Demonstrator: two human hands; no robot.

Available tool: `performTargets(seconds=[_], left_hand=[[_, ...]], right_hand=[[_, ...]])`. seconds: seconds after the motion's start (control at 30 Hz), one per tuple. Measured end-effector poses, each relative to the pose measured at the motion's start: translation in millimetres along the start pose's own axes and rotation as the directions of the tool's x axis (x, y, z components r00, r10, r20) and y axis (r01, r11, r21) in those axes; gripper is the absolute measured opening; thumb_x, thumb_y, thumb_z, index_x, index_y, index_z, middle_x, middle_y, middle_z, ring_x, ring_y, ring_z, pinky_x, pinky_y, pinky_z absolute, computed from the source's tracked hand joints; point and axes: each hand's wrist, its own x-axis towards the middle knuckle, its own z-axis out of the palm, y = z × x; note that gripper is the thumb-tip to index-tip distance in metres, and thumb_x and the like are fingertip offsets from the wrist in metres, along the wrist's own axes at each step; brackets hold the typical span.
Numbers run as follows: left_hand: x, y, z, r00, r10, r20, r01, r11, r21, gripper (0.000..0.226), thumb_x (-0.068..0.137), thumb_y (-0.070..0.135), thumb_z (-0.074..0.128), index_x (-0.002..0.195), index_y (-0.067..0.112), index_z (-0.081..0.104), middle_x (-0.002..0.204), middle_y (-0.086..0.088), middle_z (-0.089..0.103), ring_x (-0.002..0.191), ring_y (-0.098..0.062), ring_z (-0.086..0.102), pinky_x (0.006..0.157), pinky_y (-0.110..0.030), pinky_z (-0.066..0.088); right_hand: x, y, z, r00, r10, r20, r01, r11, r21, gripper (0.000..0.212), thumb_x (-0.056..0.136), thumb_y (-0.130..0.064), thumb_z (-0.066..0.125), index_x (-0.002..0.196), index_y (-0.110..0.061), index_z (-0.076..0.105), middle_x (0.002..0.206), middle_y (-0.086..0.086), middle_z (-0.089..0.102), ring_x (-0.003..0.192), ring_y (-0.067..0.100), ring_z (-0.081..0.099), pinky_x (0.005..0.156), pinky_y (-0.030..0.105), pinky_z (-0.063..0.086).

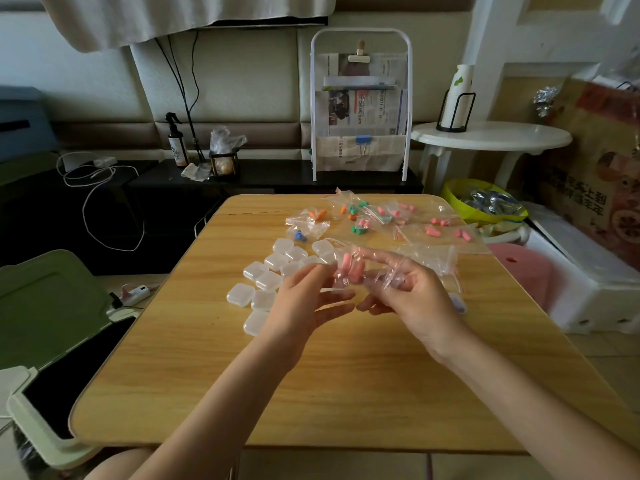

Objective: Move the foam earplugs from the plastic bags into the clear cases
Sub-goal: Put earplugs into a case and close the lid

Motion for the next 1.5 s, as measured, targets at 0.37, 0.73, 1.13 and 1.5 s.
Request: performTargets(seconds=[0.37,0.73,1.13,1.5], left_hand=[[-3,-1,-7,0.986,0.155,0.068,-0.169,0.885,0.435,0.014,0.094,0.014,0.056,0.085,0.005,0.062,0.074,0.000,0.062,0.067,-0.005,0.063,0.070,-0.028,0.056],[-5,-3,-4,0.999,-0.042,-0.031,0.041,0.999,-0.014,0.012,0.092,0.005,0.055,0.083,0.004,0.063,0.069,-0.005,0.063,0.063,-0.010,0.063,0.066,-0.026,0.058],[-5,-5,-4,0.998,-0.028,0.060,0.017,0.982,0.186,0.008,0.092,0.003,0.053,0.086,0.002,0.059,0.063,-0.002,0.055,0.061,-0.011,0.059,0.068,-0.029,0.057],[-1,-4,-5,1.000,0.008,-0.018,-0.006,0.997,0.080,0.015,0.095,0.004,0.045,0.085,0.002,0.057,0.080,-0.009,0.063,0.076,-0.017,0.062,0.073,-0.033,0.058]], right_hand=[[1,5,-4,0.986,0.031,0.166,0.009,0.972,-0.236,0.026,0.088,-0.032,0.063,0.113,-0.039,0.061,0.100,-0.006,0.070,0.080,0.010,0.067,0.067,0.027,0.055],[5,6,3,0.994,-0.007,0.112,0.023,0.989,-0.143,0.025,0.087,-0.015,0.068,0.104,-0.034,0.065,0.101,-0.011,0.068,0.086,0.010,0.066,0.062,0.020,0.052],[4,8,-3,0.986,-0.013,0.169,0.071,0.936,-0.345,0.024,0.084,-0.037,0.068,0.108,-0.035,0.062,0.103,-0.018,0.065,0.095,0.001,0.060,0.077,0.023,0.046],[1,9,-1,0.992,-0.016,0.125,0.050,0.961,-0.272,0.013,0.091,-0.018,0.062,0.098,-0.028,0.060,0.089,-0.004,0.068,0.072,0.013,0.067,0.066,0.027,0.054]])
